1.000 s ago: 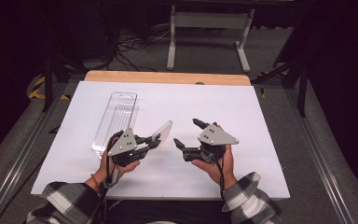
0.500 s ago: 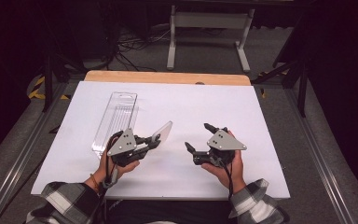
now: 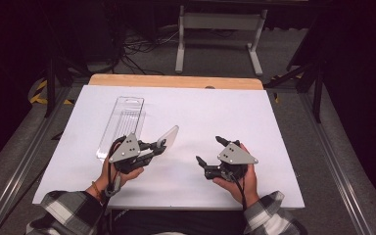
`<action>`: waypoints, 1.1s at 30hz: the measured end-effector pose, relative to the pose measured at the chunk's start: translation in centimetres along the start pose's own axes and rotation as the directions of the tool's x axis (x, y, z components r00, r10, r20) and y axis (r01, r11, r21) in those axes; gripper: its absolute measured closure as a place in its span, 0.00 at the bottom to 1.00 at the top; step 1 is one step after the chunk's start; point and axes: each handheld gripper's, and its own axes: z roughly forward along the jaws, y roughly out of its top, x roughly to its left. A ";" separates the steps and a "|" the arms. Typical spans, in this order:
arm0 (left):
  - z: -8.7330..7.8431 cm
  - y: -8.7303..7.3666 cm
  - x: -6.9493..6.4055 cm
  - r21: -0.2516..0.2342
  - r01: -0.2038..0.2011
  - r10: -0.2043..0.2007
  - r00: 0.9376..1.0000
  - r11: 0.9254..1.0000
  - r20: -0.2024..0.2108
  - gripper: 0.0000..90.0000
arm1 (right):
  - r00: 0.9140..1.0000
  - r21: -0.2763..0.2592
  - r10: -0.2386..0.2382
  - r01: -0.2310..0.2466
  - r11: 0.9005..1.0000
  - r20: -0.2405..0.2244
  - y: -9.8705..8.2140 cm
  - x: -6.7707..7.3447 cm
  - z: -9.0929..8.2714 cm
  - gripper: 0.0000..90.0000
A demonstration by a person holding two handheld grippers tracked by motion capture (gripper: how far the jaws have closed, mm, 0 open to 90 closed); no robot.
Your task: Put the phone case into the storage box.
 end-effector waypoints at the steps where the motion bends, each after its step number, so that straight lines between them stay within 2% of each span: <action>1: 0.0 0.0 0.0 0.000 0.000 0.000 1.000 1.000 0.000 0.91 | 1.000 0.002 0.000 0.000 1.000 0.000 0.0 0.0 0.0 0.15; 12: -0.6 0.2 0.4 -0.011 0.008 -0.008 1.000 1.000 -0.001 0.91 | 1.000 0.006 0.000 0.000 1.000 -0.002 -0.1 0.0 0.2 0.15; 15: -0.7 0.3 0.6 -0.009 -0.003 0.003 1.000 1.000 -0.003 0.91 | 1.000 0.008 -0.004 0.004 1.000 -0.005 -0.1 0.1 0.3 0.15; 17: -0.8 0.3 0.6 -0.012 0.008 -0.008 1.000 1.000 0.002 0.91 | 1.000 0.009 -0.005 0.005 1.000 -0.004 -0.1 0.1 0.3 0.15; 18: -0.9 0.3 0.7 -0.009 -0.005 0.005 1.000 1.000 0.000 0.91 | 1.000 0.009 -0.006 0.006 1.000 -0.003 -0.1 0.1 0.3 0.15; 21: -1.0 0.4 0.8 -0.020 -0.005 0.005 1.000 1.000 -0.009 0.91 | 1.000 0.010 -0.004 0.005 1.000 -0.003 -0.1 0.0 0.3 0.15; 22: -1.1 0.4 0.8 -0.009 -0.003 0.003 1.000 1.000 -0.001 0.91 | 1.000 0.011 -0.005 0.005 1.000 -0.002 -0.1 0.0 0.3 0.15; 33: -2.1 0.5 1.6 -0.013 -0.013 0.013 1.000 1.000 -0.017 0.91 | 1.000 0.014 -0.011 0.011 1.000 -0.003 -0.2 0.1 0.5 0.15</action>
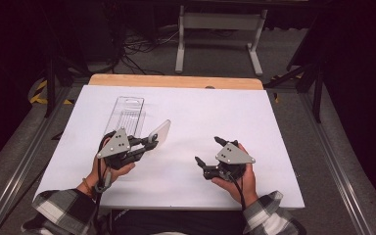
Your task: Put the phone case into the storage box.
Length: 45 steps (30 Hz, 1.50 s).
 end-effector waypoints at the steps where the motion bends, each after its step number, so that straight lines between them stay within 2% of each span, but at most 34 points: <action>1: -0.1 0.0 0.0 -0.001 0.005 -0.005 1.000 1.000 0.003 0.91 | 1.000 0.000 0.001 -0.001 1.000 0.000 0.0 0.0 0.0 0.15; 3: -0.1 0.0 0.0 -0.013 0.010 -0.010 1.000 1.000 0.000 0.91 | 1.000 0.001 0.001 -0.001 1.000 0.000 0.0 0.0 0.0 0.15; 8: -0.6 0.0 0.4 -0.006 -0.002 0.002 1.000 1.000 -0.002 0.91 | 1.000 0.003 0.000 0.000 1.000 -0.001 0.0 0.0 0.0 0.15; 10: -0.7 0.0 0.4 -0.008 0.008 -0.008 1.000 1.000 0.001 0.91 | 1.000 0.004 0.000 0.000 1.000 -0.001 0.0 0.0 0.1 0.15; 18: -1.4 0.0 1.0 -0.011 0.003 -0.003 1.000 1.000 -0.008 0.91 | 1.000 0.007 0.000 0.000 1.000 -0.002 -0.1 0.0 0.1 0.15; 22: -1.7 0.0 1.2 -0.021 0.016 -0.016 1.000 1.000 -0.009 0.91 | 1.000 0.006 -0.002 0.002 1.000 0.000 -0.1 -0.1 0.1 0.15; 23: -1.8 0.0 1.4 -0.016 0.002 -0.002 1.000 1.000 -0.014 0.91 | 1.000 0.007 -0.002 0.002 1.000 0.000 -0.1 -0.1 0.1 0.15; 27: -2.2 0.0 1.7 -0.025 0.016 -0.016 1.000 1.000 -0.017 0.91 | 1.000 0.010 -0.002 0.002 1.000 -0.003 -0.1 -0.1 0.1 0.15; 33: -2.6 0.0 2.2 -0.033 0.015 -0.016 0.999 0.999 -0.029 0.91 | 1.000 0.009 -0.002 0.002 1.000 0.001 -0.1 -0.1 0.1 0.15; 34: -2.7 0.0 2.2 -0.036 0.027 -0.028 0.999 0.999 -0.029 0.91 | 1.000 0.009 0.000 0.000 1.000 0.002 -0.1 -0.1 0.1 0.15; 45: -3.3 -0.1 2.8 -0.046 0.034 -0.036 0.998 0.998 -0.049 0.91 | 1.000 0.001 0.000 0.000 1.000 0.016 0.0 -0.2 0.1 0.15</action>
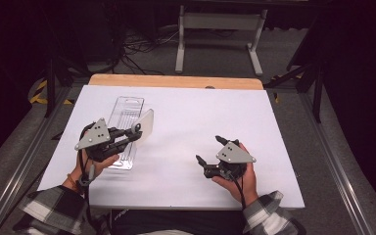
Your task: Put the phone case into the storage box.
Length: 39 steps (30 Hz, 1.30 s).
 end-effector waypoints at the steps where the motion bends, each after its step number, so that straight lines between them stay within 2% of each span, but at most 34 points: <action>1: -0.1 0.0 0.0 -0.005 0.010 -0.010 1.000 1.000 0.000 0.91 | 1.000 0.000 0.000 0.000 1.000 0.000 0.0 0.0 0.0 0.15; 18: -1.6 0.1 1.7 -0.023 0.019 -0.020 0.998 1.000 -0.058 0.91 | 0.999 -0.023 -0.033 0.033 0.999 0.002 0.2 0.2 -0.3 0.15; 22: -1.8 -0.1 2.3 -0.022 0.018 -0.020 0.997 1.000 -0.071 0.91 | 0.999 -0.029 -0.042 0.042 0.999 -0.014 0.2 0.1 -0.3 0.11; 31: -1.8 -0.3 3.0 -0.017 0.020 -0.021 0.996 1.000 -0.082 0.91 | 0.998 -0.055 -0.062 0.062 0.997 0.001 0.4 0.1 -0.5 0.08; 39: -1.4 -0.7 4.0 0.001 0.031 -0.031 0.995 1.000 -0.094 0.91 | 0.997 -0.048 -0.078 0.078 0.996 0.002 0.4 0.1 -0.4 0.08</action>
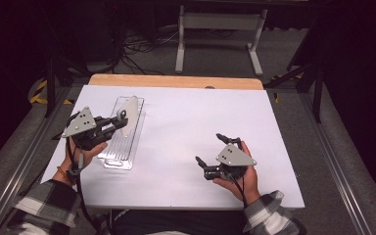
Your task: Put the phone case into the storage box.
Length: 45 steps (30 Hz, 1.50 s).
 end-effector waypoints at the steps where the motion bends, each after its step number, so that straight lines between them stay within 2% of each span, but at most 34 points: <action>1: 0.0 0.0 0.1 0.003 0.000 0.000 1.000 1.000 0.003 0.91 | 1.000 0.001 -0.002 0.002 1.000 0.001 0.0 0.0 0.0 0.08; 6: 0.1 0.0 0.4 0.004 -0.016 0.016 1.000 1.000 -0.006 0.91 | 1.000 0.002 0.001 -0.001 1.000 0.002 -0.1 0.0 0.1 0.08; 13: 0.5 -0.4 1.4 0.010 0.015 -0.015 1.000 1.000 -0.006 0.91 | 1.000 0.009 -0.002 0.002 1.000 -0.002 -0.1 0.1 0.2 0.08; 20: 1.2 -0.9 2.5 0.028 0.023 -0.023 1.000 0.999 -0.006 0.91 | 1.000 0.015 -0.001 0.001 1.000 -0.001 -0.2 0.0 0.4 0.08; 24: 2.4 -1.5 3.4 0.044 0.011 -0.011 1.000 0.999 -0.005 0.91 | 1.000 0.027 0.001 -0.001 1.000 -0.005 -0.3 0.1 0.5 0.08; 26: 3.1 -1.8 4.2 0.051 0.014 -0.015 1.000 0.999 0.021 0.91 | 1.000 0.036 0.002 -0.002 0.999 -0.004 -0.4 0.0 0.7 0.08; 29: 3.9 -2.2 5.0 0.048 0.035 -0.036 0.999 0.998 0.033 0.91 | 1.000 0.056 0.003 -0.004 0.998 0.013 -0.5 0.0 0.9 0.08; 31: 4.3 -2.4 5.4 0.056 0.030 -0.032 0.999 0.998 0.036 0.91 | 1.000 0.065 0.007 -0.009 0.998 0.018 -0.5 -0.1 1.0 0.09; 35: 5.1 -2.8 6.4 0.072 0.036 -0.041 0.997 0.997 0.070 0.91 | 1.000 0.094 0.020 -0.022 0.995 0.018 -0.8 -0.1 1.3 0.09; 38: 5.7 -3.1 7.1 0.088 0.052 -0.059 0.995 0.995 0.076 0.91 | 1.000 0.107 0.015 -0.016 0.994 0.012 -0.9 0.1 1.4 0.09; 41: 6.0 -3.2 7.4 0.104 0.048 -0.055 0.996 0.993 0.069 0.91 | 1.000 0.111 0.012 -0.012 0.994 0.004 -0.9 0.3 1.5 0.09; 43: 6.3 -3.7 7.9 0.107 0.073 -0.079 0.995 0.992 0.058 0.91 | 1.000 0.122 0.001 -0.001 0.993 -0.004 -1.0 0.5 1.6 0.09; 45: 6.7 -4.0 8.3 0.123 0.061 -0.067 0.997 0.991 0.048 0.91 | 1.000 0.126 -0.006 0.008 0.992 -0.012 -1.0 0.6 1.6 0.09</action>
